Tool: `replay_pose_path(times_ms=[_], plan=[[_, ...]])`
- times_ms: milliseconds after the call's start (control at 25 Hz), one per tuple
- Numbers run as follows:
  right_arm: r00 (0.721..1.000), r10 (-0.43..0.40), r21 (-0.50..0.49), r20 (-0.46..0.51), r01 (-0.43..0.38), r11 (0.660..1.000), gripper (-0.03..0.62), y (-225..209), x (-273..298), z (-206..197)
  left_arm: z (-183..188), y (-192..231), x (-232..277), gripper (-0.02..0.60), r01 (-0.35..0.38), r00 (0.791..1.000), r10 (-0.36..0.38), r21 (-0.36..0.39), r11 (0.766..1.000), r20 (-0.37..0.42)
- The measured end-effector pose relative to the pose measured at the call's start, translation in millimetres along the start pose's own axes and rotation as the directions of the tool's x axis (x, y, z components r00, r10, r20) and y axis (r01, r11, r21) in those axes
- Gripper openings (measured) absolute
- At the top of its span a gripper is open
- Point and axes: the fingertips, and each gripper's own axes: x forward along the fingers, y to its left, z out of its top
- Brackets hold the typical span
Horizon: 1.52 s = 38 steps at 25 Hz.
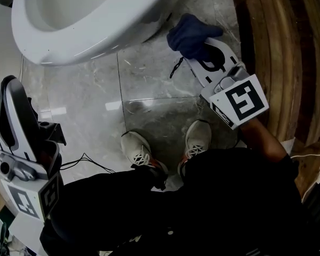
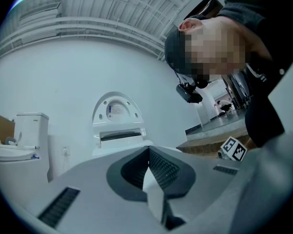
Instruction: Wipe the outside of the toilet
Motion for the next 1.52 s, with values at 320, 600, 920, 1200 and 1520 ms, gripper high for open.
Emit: replay_pose_path(times_ms=[320, 600, 920, 1200, 1520], plan=[[0.994, 0.100, 0.013, 0.046, -0.101, 0.995, 0.041, 23, 0, 60, 5, 0, -1, 0.011, -0.008, 1.000, 0.008, 0.003, 1.000, 0.010], [0.992, 0.114, -0.004, 0.053, -0.114, 0.994, 0.041, 35, 20, 75, 6, -2, -3, 0.011, 0.001, 1.000, -0.001, 0.003, 1.000, 0.017], [0.993, 0.112, 0.002, 0.019, -0.112, 0.994, 0.040, 38, 23, 71, 12, -3, -4, 0.011, 0.001, 1.000, -0.003, 0.041, 0.999, 0.029], [0.995, 0.099, 0.010, -0.014, -0.099, 0.995, 0.040, 39, 29, 51, 11, -6, -4, 0.011, 0.008, 1.000, -0.009, 0.045, 0.999, 0.029], [0.997, 0.064, 0.001, -0.038, -0.064, 0.998, 0.041, 31, 45, 15, 9, -5, -3, 0.011, 0.011, 1.000, -0.012, 0.040, 0.999, 0.026]])
